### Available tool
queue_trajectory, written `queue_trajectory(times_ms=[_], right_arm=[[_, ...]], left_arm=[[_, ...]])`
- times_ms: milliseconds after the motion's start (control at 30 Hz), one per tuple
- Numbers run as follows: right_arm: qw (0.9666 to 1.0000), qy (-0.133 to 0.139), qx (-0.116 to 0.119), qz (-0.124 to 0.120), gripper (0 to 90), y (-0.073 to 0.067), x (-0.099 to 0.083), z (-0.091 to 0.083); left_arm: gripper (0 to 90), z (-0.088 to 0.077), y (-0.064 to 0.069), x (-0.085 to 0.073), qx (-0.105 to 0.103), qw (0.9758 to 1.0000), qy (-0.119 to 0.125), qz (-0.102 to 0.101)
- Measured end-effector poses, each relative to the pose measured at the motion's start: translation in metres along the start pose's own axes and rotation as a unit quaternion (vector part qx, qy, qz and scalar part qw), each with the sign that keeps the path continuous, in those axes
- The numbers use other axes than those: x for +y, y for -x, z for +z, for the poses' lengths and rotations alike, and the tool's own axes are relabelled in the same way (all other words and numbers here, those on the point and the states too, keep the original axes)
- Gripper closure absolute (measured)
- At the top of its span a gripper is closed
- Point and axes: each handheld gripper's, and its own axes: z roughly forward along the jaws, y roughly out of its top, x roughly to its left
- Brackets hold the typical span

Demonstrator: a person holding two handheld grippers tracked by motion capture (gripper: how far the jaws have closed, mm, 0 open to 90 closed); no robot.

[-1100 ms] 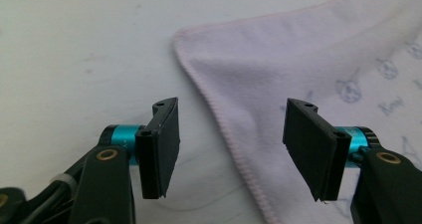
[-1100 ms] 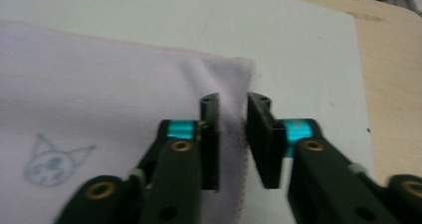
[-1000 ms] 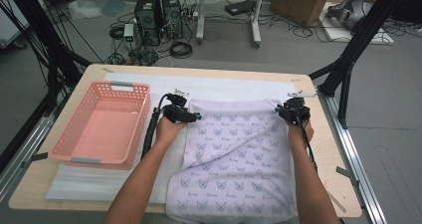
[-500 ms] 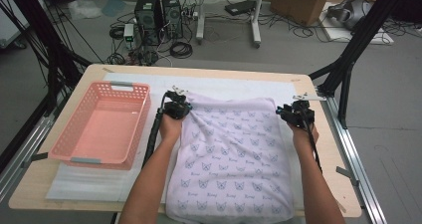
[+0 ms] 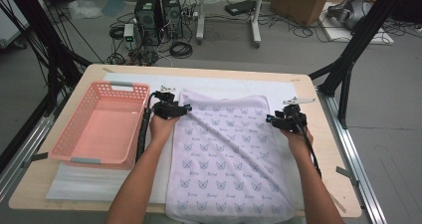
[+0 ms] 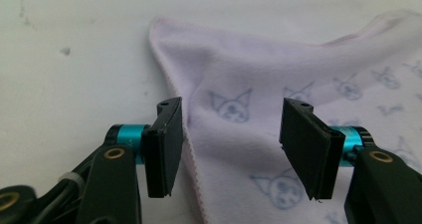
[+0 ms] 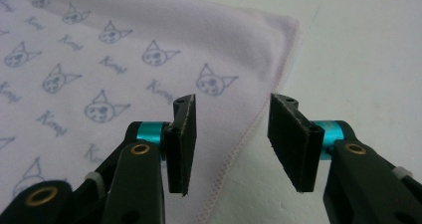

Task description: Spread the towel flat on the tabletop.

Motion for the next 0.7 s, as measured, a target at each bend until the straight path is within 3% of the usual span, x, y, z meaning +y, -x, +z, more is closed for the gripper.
queue_trajectory(times_ms=[100, 167, 200, 233, 267, 300, 333, 400, 467, 533, 600, 667, 700], right_arm=[[0.9996, -0.027, 0.005, 0.003, 54.1, 0.001, -0.003, 0.007], [0.9988, -0.039, 0.027, 0.011, 58.2, -0.001, -0.006, 0.014], [0.9986, -0.047, 0.026, 0.002, 62.3, -0.004, -0.006, 0.017], [0.9988, -0.046, 0.01, -0.012, 70.5, -0.007, -0.005, 0.018], [0.9988, -0.045, 0.005, -0.02, 85.4, -0.007, -0.004, 0.019], [0.9983, -0.046, -0.007, -0.037, 86.6, -0.007, -0.003, 0.02], [0.9977, -0.047, -0.021, -0.043, 87.2, -0.006, -0.001, 0.021], [0.993, -0.049, -0.089, -0.06, 87.7, -0.002, 0.002, 0.023], [0.989, -0.042, -0.136, -0.042, 87.7, 0.01, 0.0, 0.023], [0.9915, -0.027, -0.127, 0.006, 87.5, 0.022, -0.003, 0.022], [0.9922, -0.02, -0.123, 0.004, 84.4, 0.021, -0.004, 0.022], [0.9928, -0.004, -0.119, 0.002, 69.2, 0.018, -0.004, 0.02], [0.994, 0.003, -0.109, 0.011, 68.0, 0.017, -0.004, 0.016]], left_arm=[[42.2, -0.004, 0.004, -0.003, -0.009, 0.9999, -0.001, 0.006], [41.5, -0.006, 0.006, -0.004, -0.011, 0.9999, 0.002, 0.008], [41.4, -0.007, 0.006, -0.004, -0.012, 0.9999, -0.003, 0.009], [40.7, -0.008, 0.007, -0.005, -0.013, 0.9998, -0.007, 0.01], [39.9, -0.008, 0.007, -0.005, -0.015, 0.9998, -0.011, 0.009], [39.6, -0.009, 0.008, -0.005, -0.015, 0.9998, -0.014, 0.009], [39.4, -0.01, 0.009, -0.005, -0.014, 0.9997, -0.016, 0.013], [39.4, -0.013, 0.013, -0.006, -0.014, 0.9996, -0.011, 0.02], [40.2, -0.015, 0.016, -0.01, -0.013, 0.9995, -0.013, 0.025], [40.2, -0.016, 0.017, -0.016, -0.017, 0.9993, -0.021, 0.025], [40.2, -0.017, 0.018, -0.022, -0.019, 0.999, -0.031, 0.025], [40.5, -0.019, 0.019, -0.029, -0.027, 0.9987, -0.039, 0.018], [41.1, -0.02, 0.019, -0.032, -0.032, 0.9981, -0.049, 0.019]])
